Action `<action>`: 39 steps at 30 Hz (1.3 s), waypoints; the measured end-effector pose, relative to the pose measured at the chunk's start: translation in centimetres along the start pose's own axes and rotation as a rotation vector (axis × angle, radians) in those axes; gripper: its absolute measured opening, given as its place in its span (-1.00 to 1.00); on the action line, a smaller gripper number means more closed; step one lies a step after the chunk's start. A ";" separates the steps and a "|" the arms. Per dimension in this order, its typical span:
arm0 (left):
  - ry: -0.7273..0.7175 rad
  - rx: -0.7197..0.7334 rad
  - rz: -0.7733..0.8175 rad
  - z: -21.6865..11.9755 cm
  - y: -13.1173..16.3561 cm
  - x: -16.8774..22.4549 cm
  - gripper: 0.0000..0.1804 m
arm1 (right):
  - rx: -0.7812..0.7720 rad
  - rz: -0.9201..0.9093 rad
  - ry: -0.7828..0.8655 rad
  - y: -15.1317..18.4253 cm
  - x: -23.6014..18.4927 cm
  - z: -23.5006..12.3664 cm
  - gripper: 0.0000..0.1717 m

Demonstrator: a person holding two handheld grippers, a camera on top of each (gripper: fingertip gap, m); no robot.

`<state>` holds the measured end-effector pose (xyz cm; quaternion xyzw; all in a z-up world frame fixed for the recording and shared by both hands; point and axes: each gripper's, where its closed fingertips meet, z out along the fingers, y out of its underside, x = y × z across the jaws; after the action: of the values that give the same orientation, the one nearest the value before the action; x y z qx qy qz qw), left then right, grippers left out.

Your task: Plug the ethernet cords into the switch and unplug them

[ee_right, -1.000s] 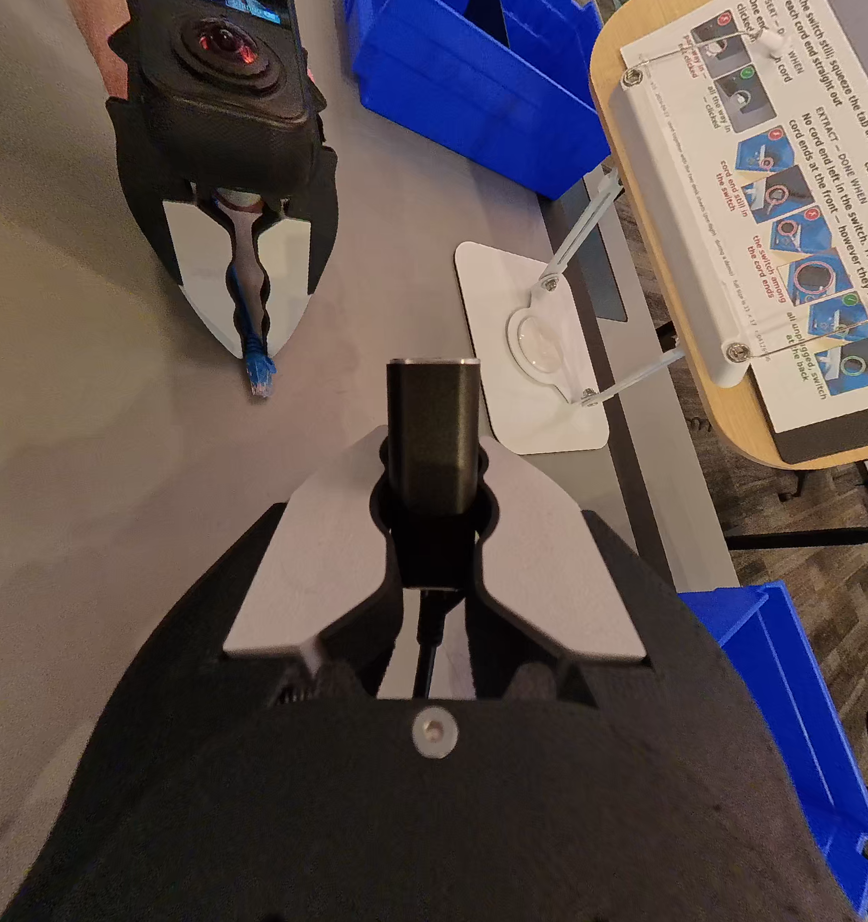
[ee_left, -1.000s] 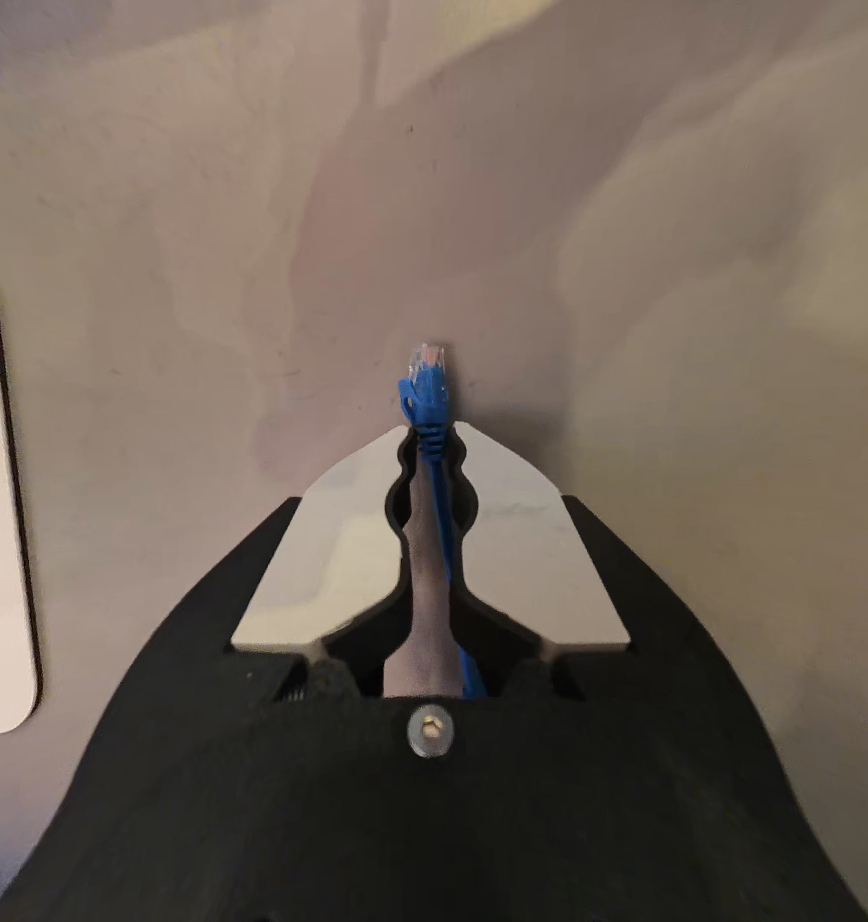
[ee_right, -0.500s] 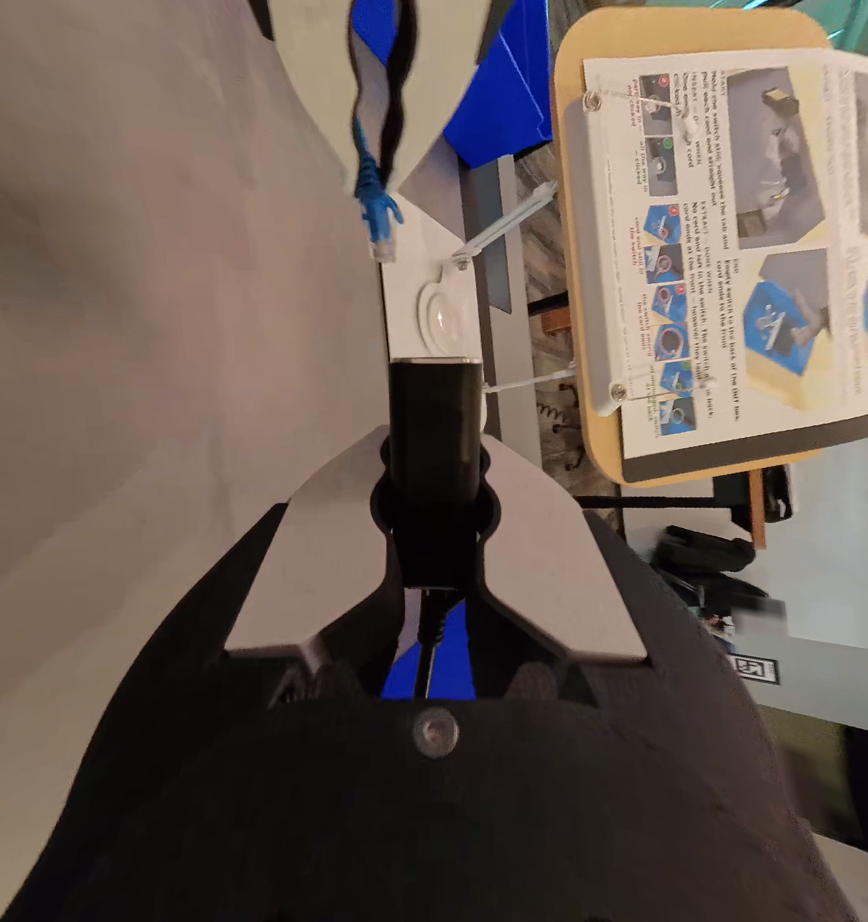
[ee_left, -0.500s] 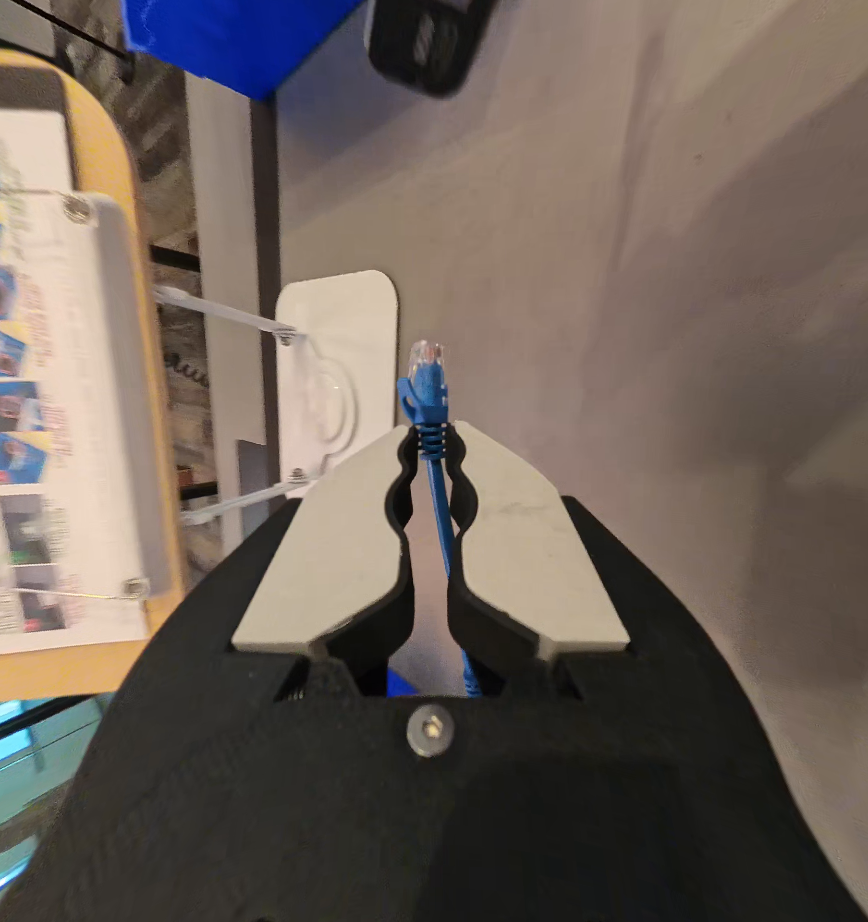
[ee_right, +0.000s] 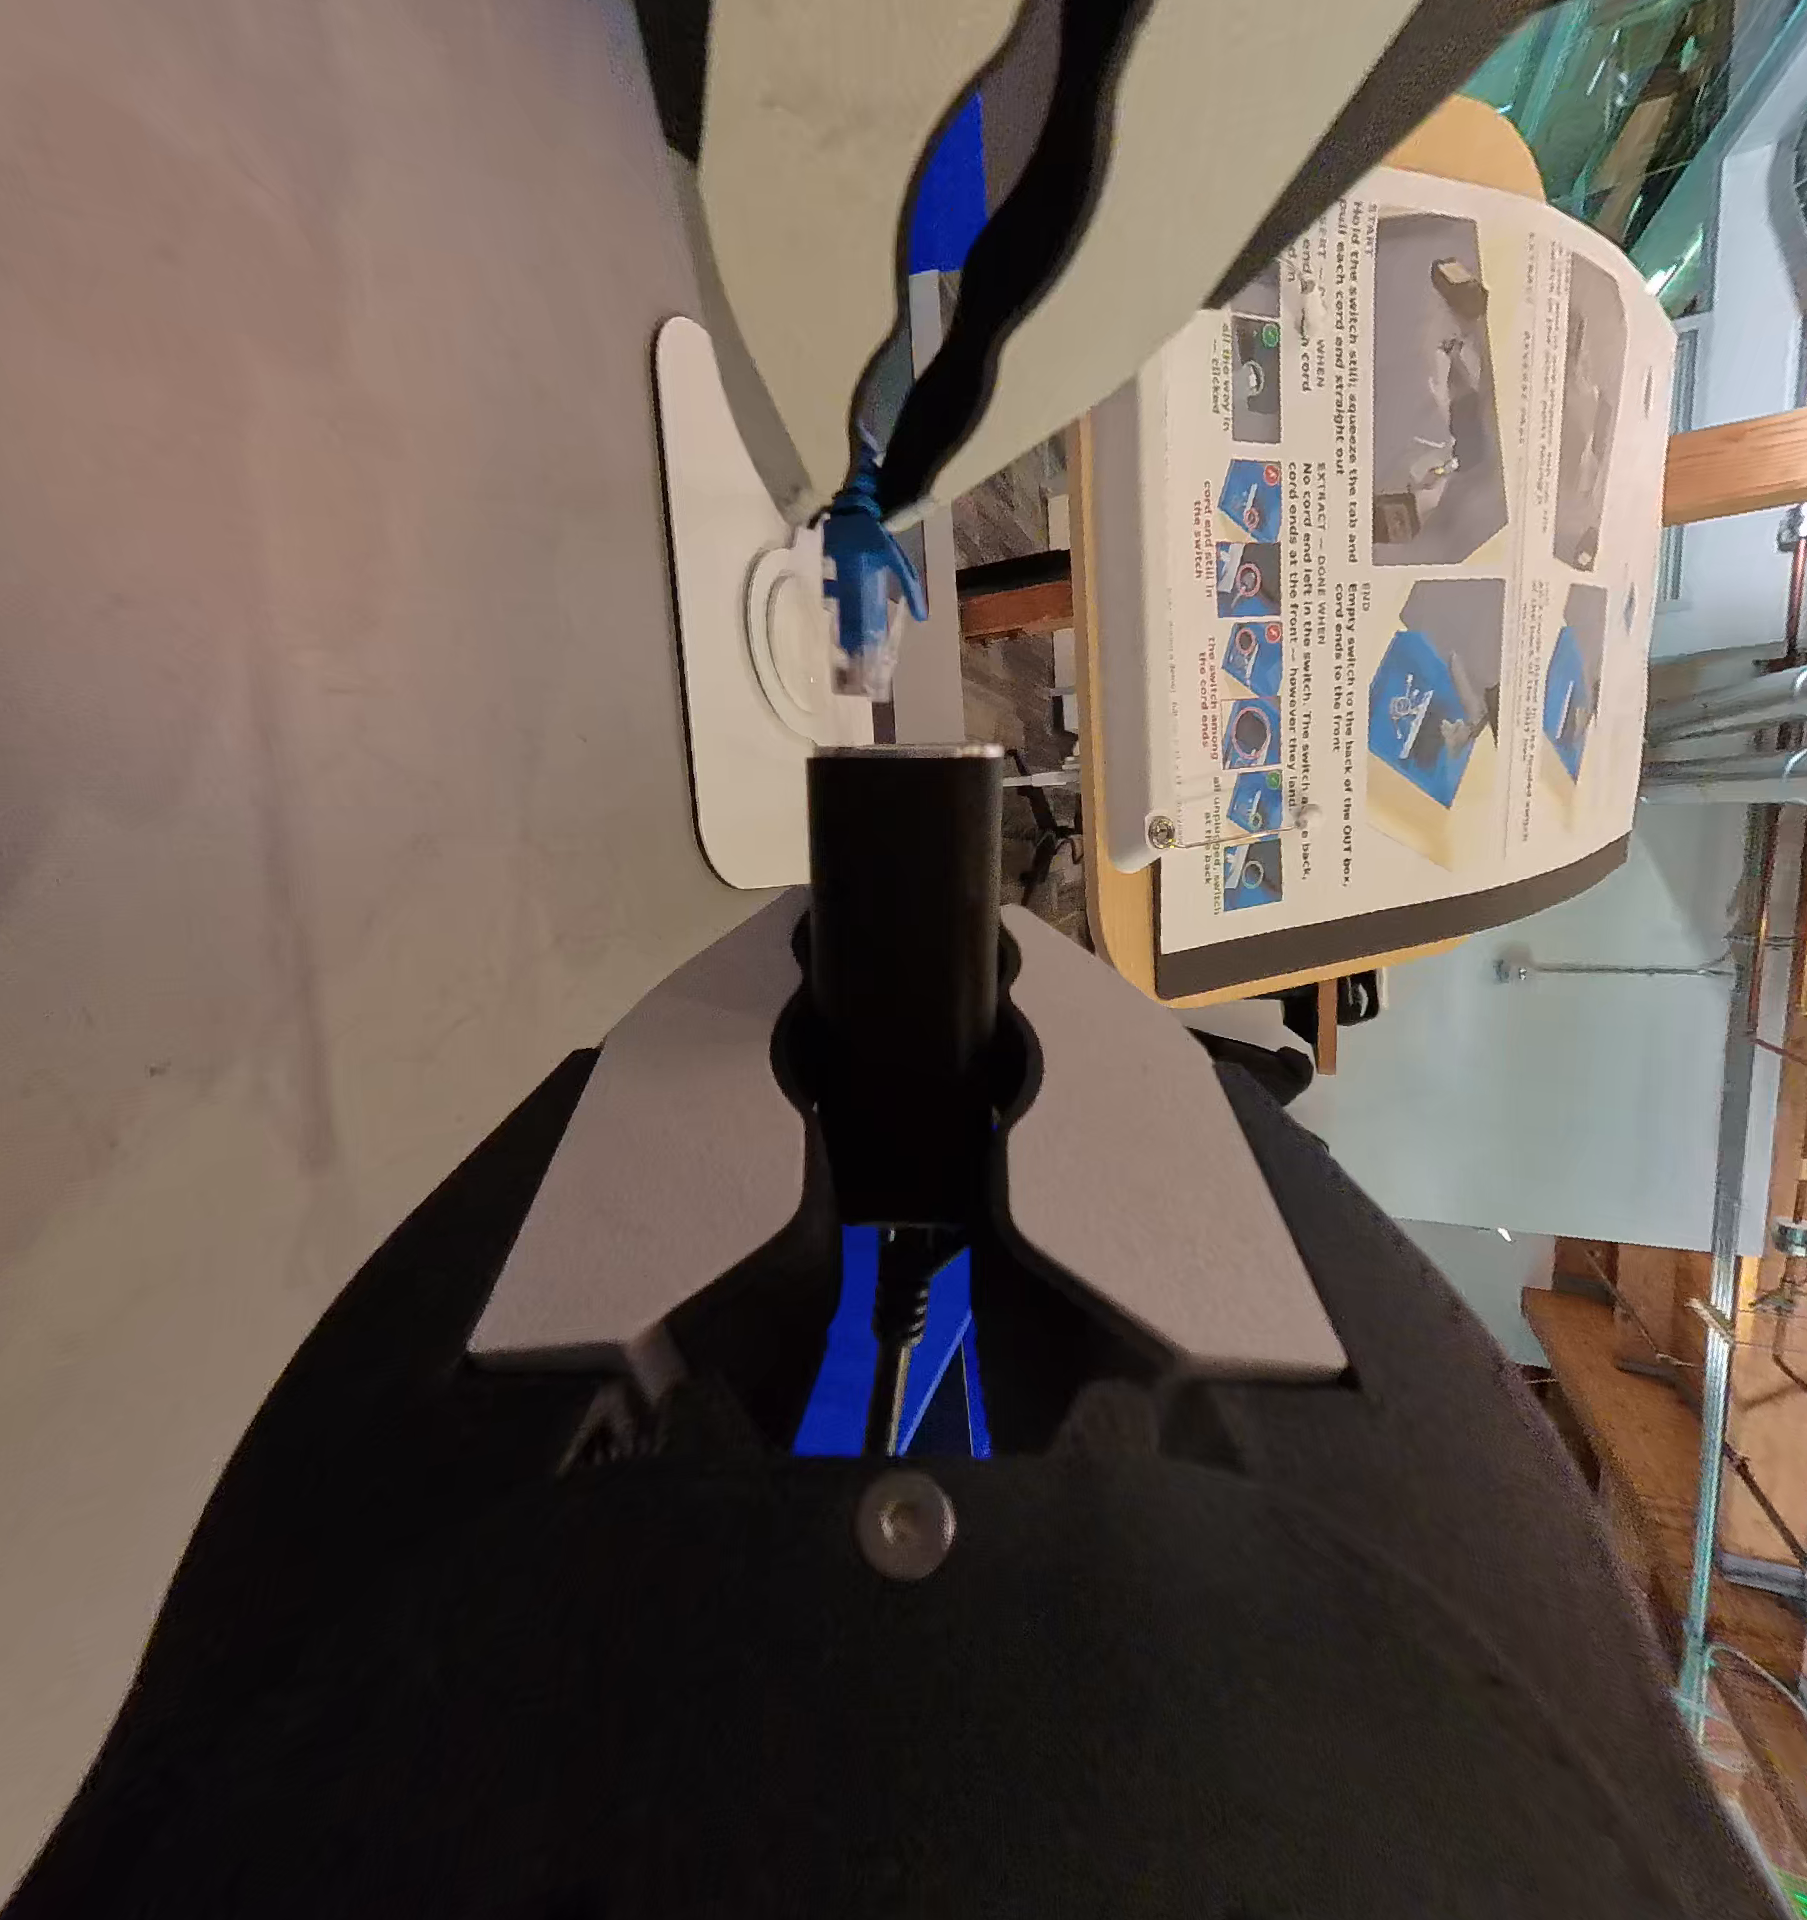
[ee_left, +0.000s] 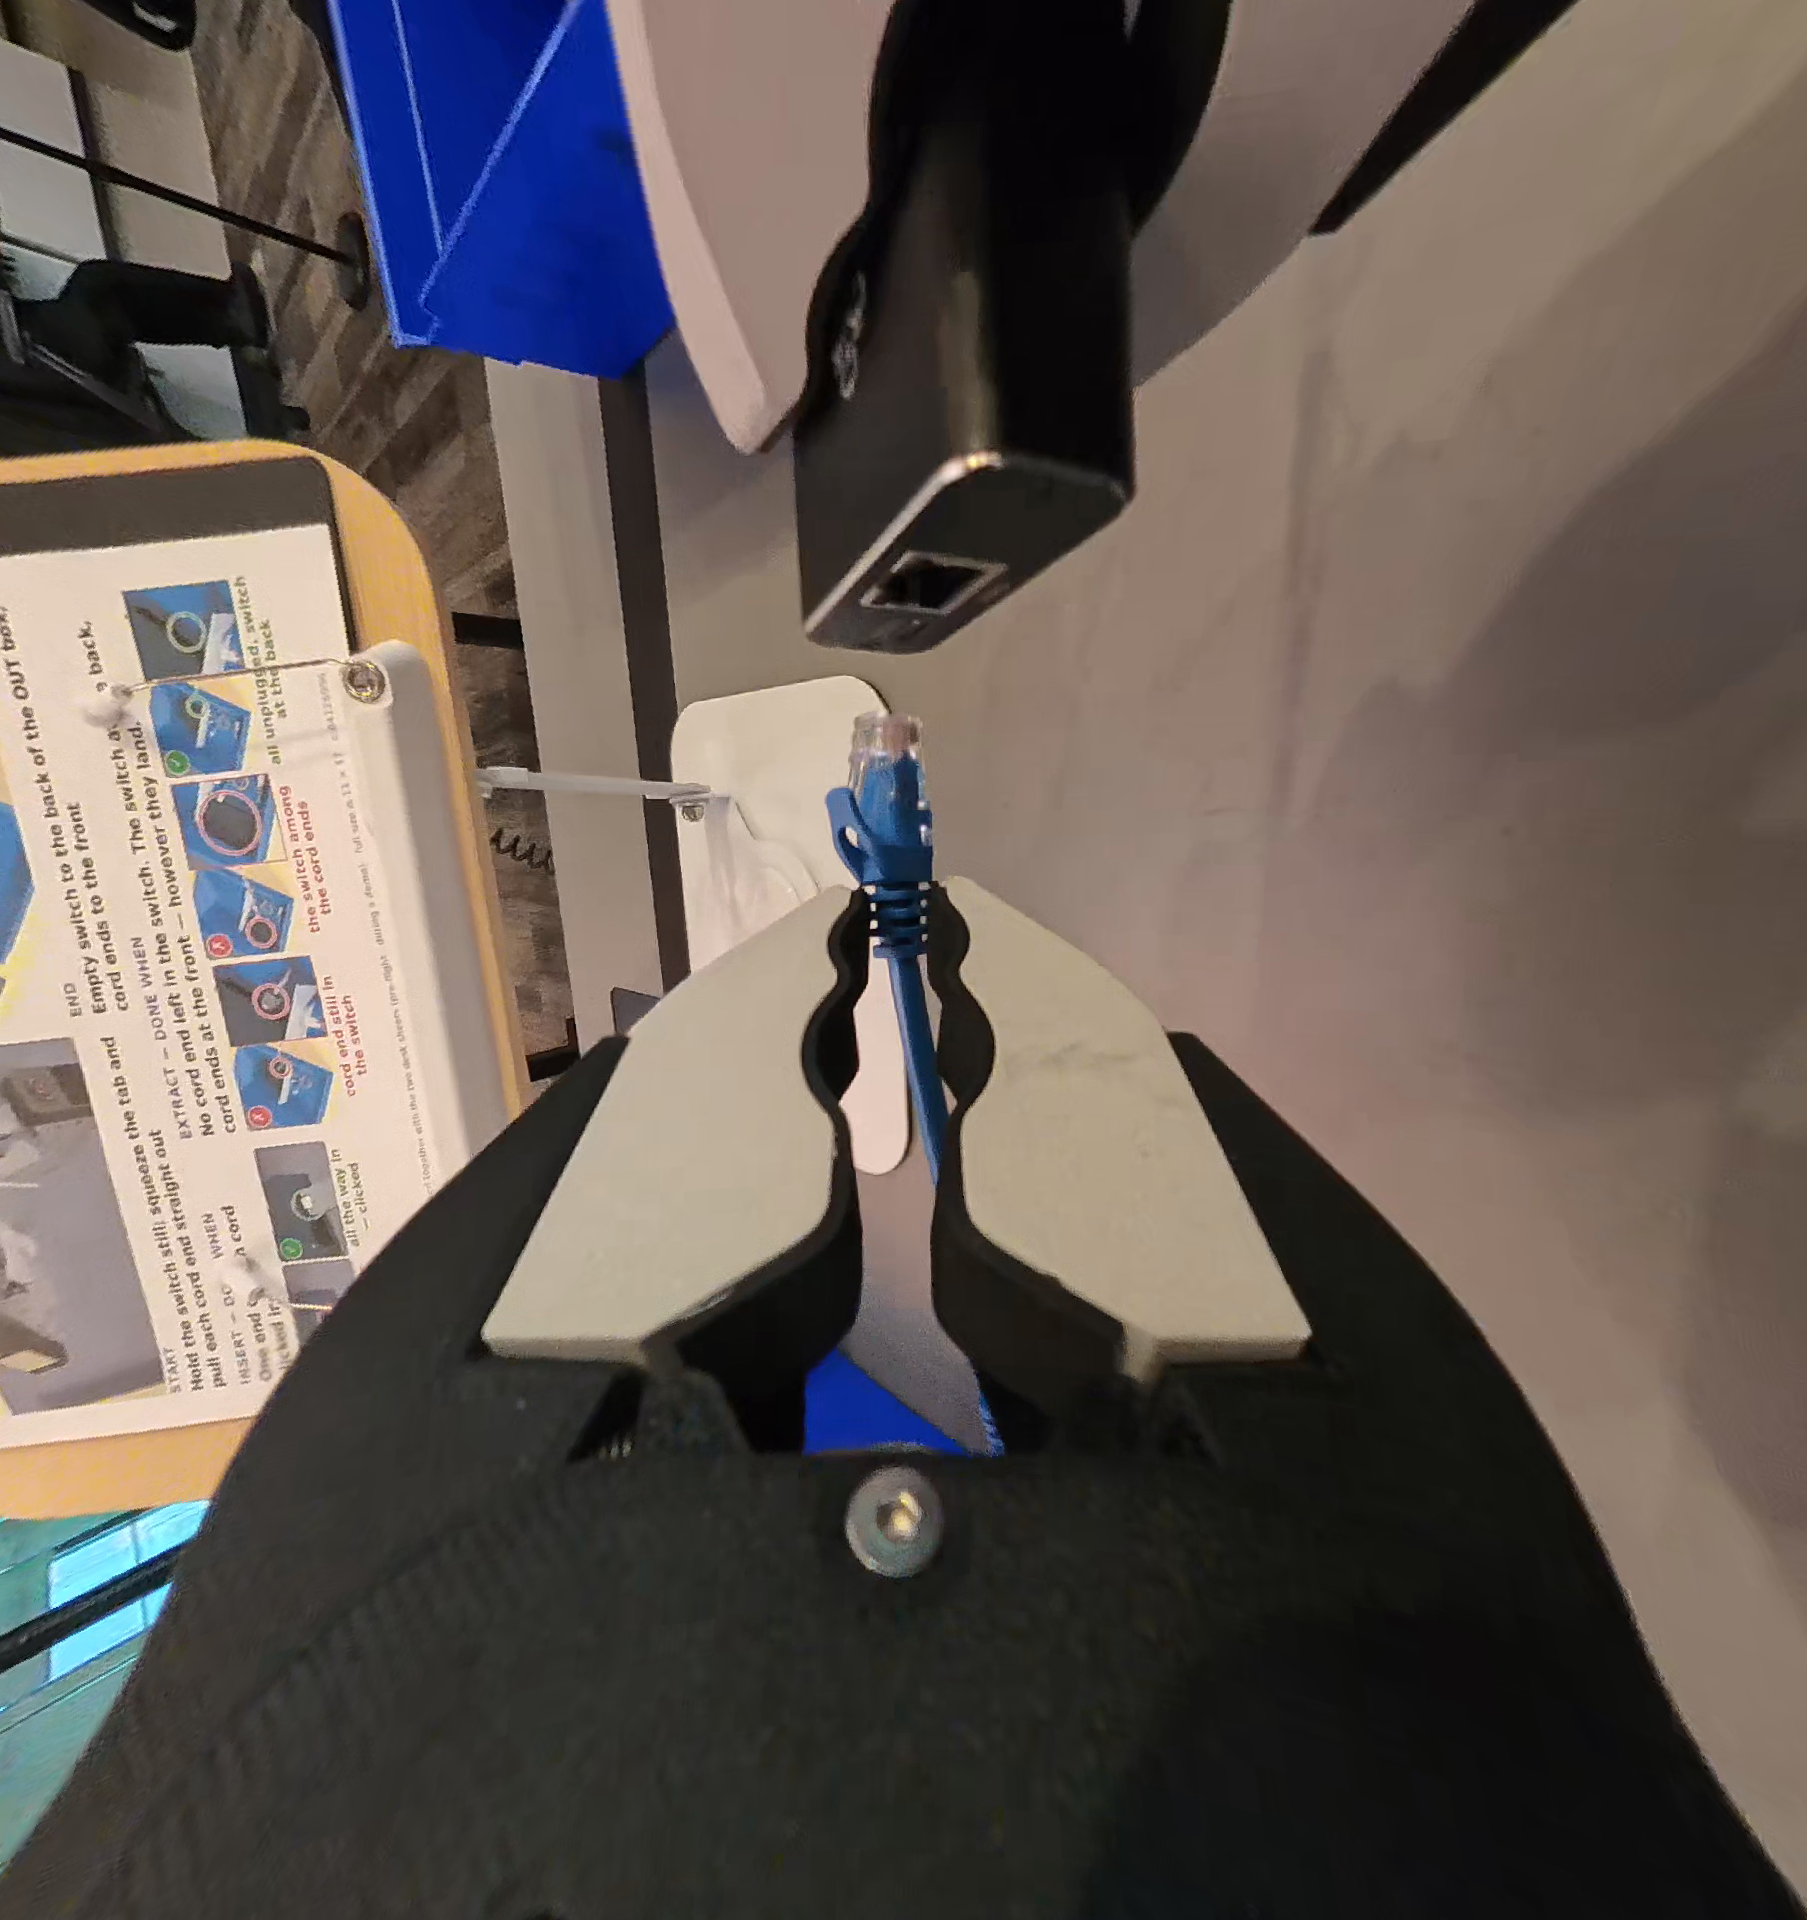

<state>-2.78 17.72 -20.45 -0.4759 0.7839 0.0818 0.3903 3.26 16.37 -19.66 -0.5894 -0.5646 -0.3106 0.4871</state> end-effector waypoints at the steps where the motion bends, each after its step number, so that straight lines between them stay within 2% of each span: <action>1: -0.002 -0.001 0.005 0.0 0.0 0.0 -0.89 | -0.002 -0.007 0.005 0.0 0.0 0.0 -0.68; 16: 0.005 0.053 -0.030 -1.3 -1.9 -0.2 -0.90 | 0.030 0.034 0.041 0.3 0.3 0.0 -0.68; 39: 0.102 0.067 -0.068 -1.0 -2.3 0.9 -0.89 | -0.004 -0.007 0.029 1.0 -0.3 0.2 -0.68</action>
<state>-1.65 15.38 -19.78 -0.4924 0.7884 0.0177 0.3683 4.12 16.57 -20.28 -0.5839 -0.5590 -0.3216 0.4930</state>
